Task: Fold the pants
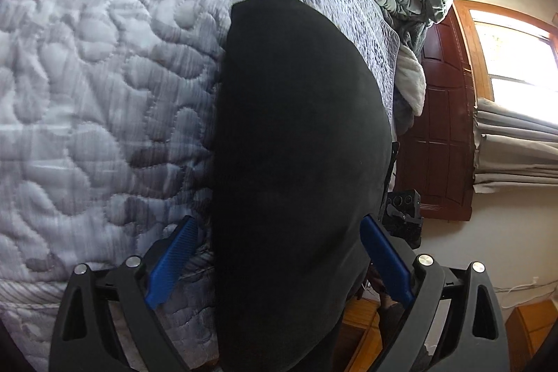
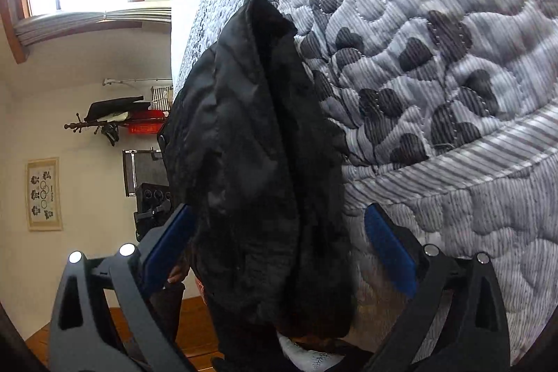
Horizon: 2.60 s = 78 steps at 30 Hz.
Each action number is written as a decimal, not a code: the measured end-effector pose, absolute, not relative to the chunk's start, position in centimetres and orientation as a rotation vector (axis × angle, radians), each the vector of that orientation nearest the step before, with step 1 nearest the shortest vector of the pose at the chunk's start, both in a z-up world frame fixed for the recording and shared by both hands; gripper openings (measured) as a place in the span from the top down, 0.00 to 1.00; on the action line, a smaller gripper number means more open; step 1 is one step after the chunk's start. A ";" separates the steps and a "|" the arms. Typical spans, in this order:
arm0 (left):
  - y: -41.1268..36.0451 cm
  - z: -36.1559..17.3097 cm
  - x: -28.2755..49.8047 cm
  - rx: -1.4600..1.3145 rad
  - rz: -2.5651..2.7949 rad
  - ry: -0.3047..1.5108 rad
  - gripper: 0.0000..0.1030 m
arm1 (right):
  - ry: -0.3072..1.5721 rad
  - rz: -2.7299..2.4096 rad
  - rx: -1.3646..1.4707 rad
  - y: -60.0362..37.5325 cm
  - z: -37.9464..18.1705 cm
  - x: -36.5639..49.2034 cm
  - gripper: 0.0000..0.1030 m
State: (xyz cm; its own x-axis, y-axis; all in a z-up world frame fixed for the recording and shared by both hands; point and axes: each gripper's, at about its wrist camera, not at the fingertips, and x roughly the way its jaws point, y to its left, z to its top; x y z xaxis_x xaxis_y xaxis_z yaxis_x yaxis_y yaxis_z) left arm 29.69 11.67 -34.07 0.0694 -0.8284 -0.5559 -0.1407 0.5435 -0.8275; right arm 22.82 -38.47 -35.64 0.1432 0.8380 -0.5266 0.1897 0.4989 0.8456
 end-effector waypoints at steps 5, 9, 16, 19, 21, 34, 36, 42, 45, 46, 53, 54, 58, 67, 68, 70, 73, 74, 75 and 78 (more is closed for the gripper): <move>9.8 -35.4 30.1 -0.909 -0.655 1.456 0.08 | 1.389 0.643 0.962 -36.2 -35.8 23.8 0.02; 10.2 -35.7 30.0 -0.956 -0.649 1.433 0.08 | 1.401 0.643 0.932 -35.2 -35.8 24.3 0.02; 10.9 -36.1 29.2 -0.984 -0.610 1.400 0.40 | 1.376 0.643 0.837 -32.6 -34.0 24.9 0.32; 10.9 -35.6 29.0 -0.954 -0.597 1.393 0.51 | 1.350 0.648 0.846 -32.5 -33.6 24.7 0.50; 10.8 -35.0 29.0 -0.938 -0.596 1.394 0.56 | 1.336 0.649 0.846 -32.3 -33.1 24.5 0.57; 13.7 -29.4 31.2 -0.850 -0.564 1.313 0.64 | 1.277 0.764 0.721 -26.2 -25.8 30.4 0.67; 14.8 -28.4 32.7 -0.839 -0.550 1.293 0.64 | 1.272 0.782 0.702 -24.7 -24.8 32.7 0.67; 19.3 -26.2 38.8 -0.824 -0.499 1.268 0.64 | 1.269 0.803 0.678 -19.4 -23.7 40.5 0.67; 21.5 -26.4 42.5 -0.838 -0.474 1.283 0.64 | 1.283 0.796 0.677 -16.8 -23.8 44.5 0.67; 22.1 -26.6 43.7 -0.845 -0.464 1.287 0.64 | 1.290 0.793 0.672 -16.0 -24.0 45.8 0.67; 26.1 -31.5 48.8 -0.948 -0.411 1.354 0.64 | 1.369 0.758 0.678 -11.9 -27.3 52.6 0.67; 26.4 -32.3 49.0 -0.957 -0.403 1.369 0.64 | 1.384 0.750 0.680 -11.5 -28.1 53.1 0.67; 27.0 -34.0 49.0 -0.995 -0.423 1.368 0.63 | 1.414 0.744 0.712 -10.9 -30.4 53.9 0.63; 27.5 -33.9 47.9 -0.963 -0.426 1.305 0.55 | 1.414 0.718 0.750 -11.9 -31.5 53.4 0.38; 27.5 -33.3 47.8 -0.952 -0.408 1.297 0.54 | 1.392 0.700 0.745 -12.5 -31.0 53.1 0.35; 28.4 -32.1 46.8 -0.928 -0.341 1.262 0.40 | 1.346 0.679 0.743 -13.6 -29.9 52.3 0.32; 29.3 -29.7 44.8 -0.856 -0.259 1.163 0.32 | 1.302 0.627 0.702 -15.4 -29.1 50.8 0.32; 29.3 -29.2 44.3 -0.842 -0.254 1.151 0.32 | 1.297 0.608 0.688 -15.8 -29.3 50.4 0.32; 29.2 -29.0 44.0 -0.818 -0.243 1.150 0.31 | 1.298 0.587 0.665 -16.0 -29.4 50.0 0.32; 28.0 -29.1 43.3 -0.683 -0.175 1.175 0.32 | 1.304 0.530 0.616 -16.4 -30.6 49.2 0.32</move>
State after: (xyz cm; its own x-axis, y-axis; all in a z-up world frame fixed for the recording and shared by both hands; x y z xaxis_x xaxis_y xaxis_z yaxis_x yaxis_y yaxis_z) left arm 43.35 28.01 -29.14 0.3980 -0.4674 -0.7894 -0.2172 0.7880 -0.5761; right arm 49.22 -16.43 -30.64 0.1894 0.6734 -0.7146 -0.0157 0.7297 0.6835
